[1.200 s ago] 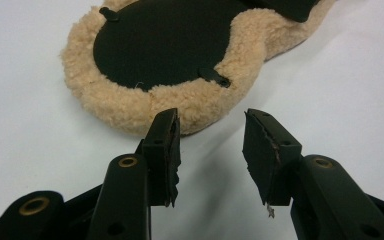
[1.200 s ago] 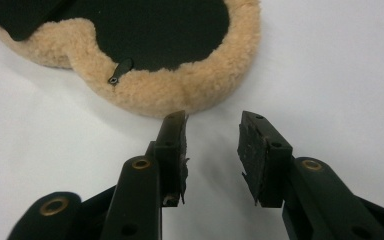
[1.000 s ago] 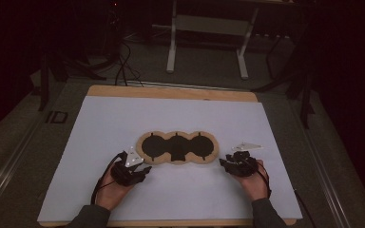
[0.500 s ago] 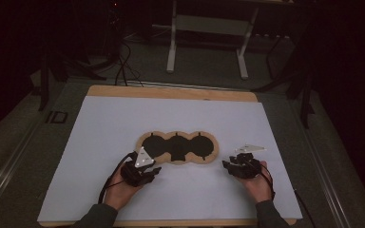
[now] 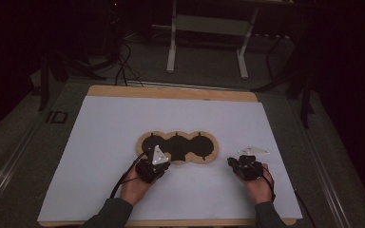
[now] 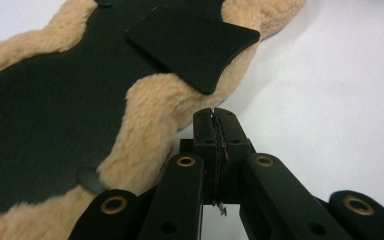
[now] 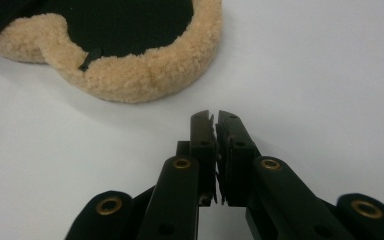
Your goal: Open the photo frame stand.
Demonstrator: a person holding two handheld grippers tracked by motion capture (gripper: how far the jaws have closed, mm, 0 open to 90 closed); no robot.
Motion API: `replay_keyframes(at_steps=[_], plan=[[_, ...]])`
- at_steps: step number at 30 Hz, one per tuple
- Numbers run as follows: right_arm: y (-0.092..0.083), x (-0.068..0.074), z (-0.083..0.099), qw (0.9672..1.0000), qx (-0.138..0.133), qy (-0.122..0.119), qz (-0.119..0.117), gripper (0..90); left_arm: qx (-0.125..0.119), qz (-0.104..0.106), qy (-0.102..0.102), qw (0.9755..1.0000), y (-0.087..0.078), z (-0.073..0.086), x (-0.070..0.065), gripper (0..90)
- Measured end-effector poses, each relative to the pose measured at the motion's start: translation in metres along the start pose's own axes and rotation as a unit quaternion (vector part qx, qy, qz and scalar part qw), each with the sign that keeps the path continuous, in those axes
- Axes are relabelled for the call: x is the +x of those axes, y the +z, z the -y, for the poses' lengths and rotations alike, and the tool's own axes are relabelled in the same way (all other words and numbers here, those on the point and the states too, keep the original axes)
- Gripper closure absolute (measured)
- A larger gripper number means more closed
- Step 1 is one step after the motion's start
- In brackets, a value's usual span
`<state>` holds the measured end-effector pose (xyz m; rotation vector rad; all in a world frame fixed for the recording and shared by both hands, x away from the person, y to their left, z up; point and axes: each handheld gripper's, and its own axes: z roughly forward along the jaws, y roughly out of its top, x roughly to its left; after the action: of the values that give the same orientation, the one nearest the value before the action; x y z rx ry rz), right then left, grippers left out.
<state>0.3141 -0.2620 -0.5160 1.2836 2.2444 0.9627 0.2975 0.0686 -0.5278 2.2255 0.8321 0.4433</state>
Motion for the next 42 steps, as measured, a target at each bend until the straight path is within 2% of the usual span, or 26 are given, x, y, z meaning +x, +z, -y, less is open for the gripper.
replay_keyframes(at_steps=[10,29,33,35,37,40,42], plan=[[-0.002,-0.003,0.001,0.9999,-0.008,0.009,-0.004,83.2,-0.001,-0.003,-0.007,1.0000,0.016,-0.004,-0.005,88.7],[-0.003,-0.005,0.001,0.9998,-0.015,0.015,-0.007,82.3,-0.010,-0.001,-0.028,0.9996,0.014,-0.005,-0.007,89.5],[-0.003,-0.005,0.001,0.9998,-0.012,0.015,-0.007,82.2,-0.035,0.005,-0.031,0.9989,0.010,-0.007,-0.007,89.9],[-0.002,-0.004,0.001,0.9998,-0.011,0.013,-0.007,82.2,-0.054,0.003,-0.039,0.9978,0.007,-0.010,-0.008,89.9],[-0.002,-0.004,0.001,0.9998,-0.010,0.012,-0.007,82.2,-0.059,0.008,-0.048,0.9971,0.006,-0.012,-0.006,90.0],[-0.003,-0.004,0.001,0.9998,-0.013,0.013,-0.008,82.2,-0.053,0.006,-0.043,0.9976,0.007,-0.011,-0.007,89.9],[-0.003,-0.005,0.001,0.9998,-0.015,0.013,-0.008,82.2,-0.041,0.004,-0.030,0.9987,0.009,-0.009,-0.010,90.0]])
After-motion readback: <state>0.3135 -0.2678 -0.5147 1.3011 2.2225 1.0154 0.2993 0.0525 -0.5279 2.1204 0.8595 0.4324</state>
